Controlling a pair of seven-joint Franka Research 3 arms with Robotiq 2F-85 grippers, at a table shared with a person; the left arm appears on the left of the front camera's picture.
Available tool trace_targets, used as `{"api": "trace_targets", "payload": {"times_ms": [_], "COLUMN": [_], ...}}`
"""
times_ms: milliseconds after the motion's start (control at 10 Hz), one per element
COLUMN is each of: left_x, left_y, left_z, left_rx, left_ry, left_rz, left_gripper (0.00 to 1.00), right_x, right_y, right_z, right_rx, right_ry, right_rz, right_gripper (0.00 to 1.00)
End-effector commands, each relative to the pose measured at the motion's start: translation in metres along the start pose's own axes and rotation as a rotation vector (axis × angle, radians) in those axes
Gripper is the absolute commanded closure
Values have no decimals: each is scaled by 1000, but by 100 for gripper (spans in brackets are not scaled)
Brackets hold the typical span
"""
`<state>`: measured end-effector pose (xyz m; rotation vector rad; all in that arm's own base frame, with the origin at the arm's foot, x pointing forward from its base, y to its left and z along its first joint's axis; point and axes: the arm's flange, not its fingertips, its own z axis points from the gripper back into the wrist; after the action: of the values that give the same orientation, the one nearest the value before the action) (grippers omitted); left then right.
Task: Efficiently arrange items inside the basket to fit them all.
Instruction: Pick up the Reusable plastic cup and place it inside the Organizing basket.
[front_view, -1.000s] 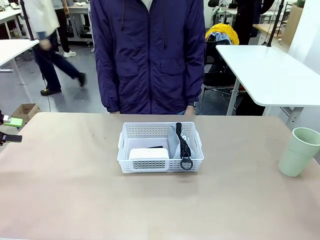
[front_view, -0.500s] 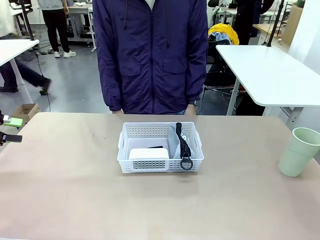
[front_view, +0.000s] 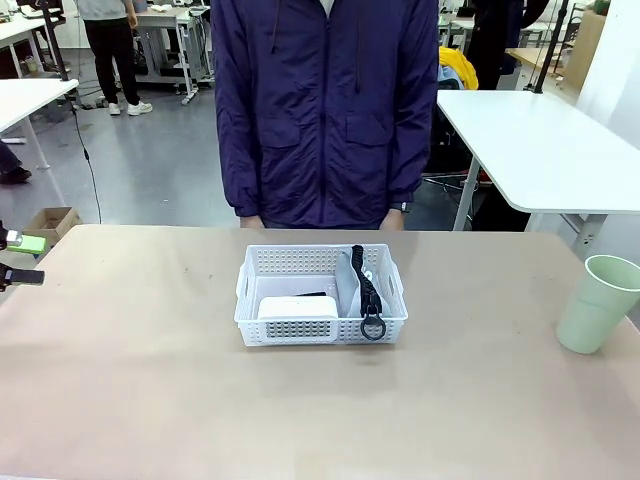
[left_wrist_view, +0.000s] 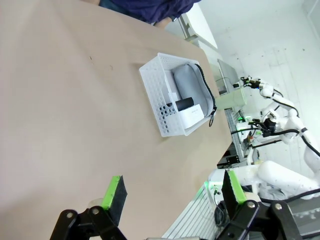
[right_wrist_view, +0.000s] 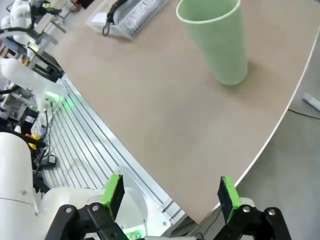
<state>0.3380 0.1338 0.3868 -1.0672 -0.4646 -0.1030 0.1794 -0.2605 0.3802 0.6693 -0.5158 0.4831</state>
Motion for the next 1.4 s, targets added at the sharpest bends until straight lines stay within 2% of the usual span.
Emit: {"api": "trace_targets", "payload": {"times_ms": [0,200,300,400,500,600,800,900,1100,1300], "left_x": [-6,-6,-6,-6,-6,-6,-6,-6,-6,-6], "left_y": [-3,-3,-3,-3,-3,-3,-3,-3,-3,-3], "left_z": [0,0,0,0,0,0,0,0,0,0], "left_rx": [3,3,3,3,3,3,3,3,3,3], "left_ry": [6,6,6,6,6,6,6,6,6,6], "left_rz": [2,2,2,2,2,2,2,2,2,2], "left_gripper": [0,0,0,0,0,0,0,0,0,0], "right_x": [5,1,1,-4,-8,-11,-15,-15,-18,-16], "right_y": [7,2,2,-2,-6,-8,-11,-15,-29,-40], "right_z": [4,1,-14,-24,-28,-30,-47,-56,-77,-102], "right_rx": [23,7,35,51,58,8,10,3,-28,-28], "right_ry": [-7,-2,-80,-120,-131,-144,-102,-117,-121,-194], "right_rz": [21,4,240,318,329,425,517,563,549,541], "right_gripper": [0,0,0,0,0,0,0,0,0,0]}}
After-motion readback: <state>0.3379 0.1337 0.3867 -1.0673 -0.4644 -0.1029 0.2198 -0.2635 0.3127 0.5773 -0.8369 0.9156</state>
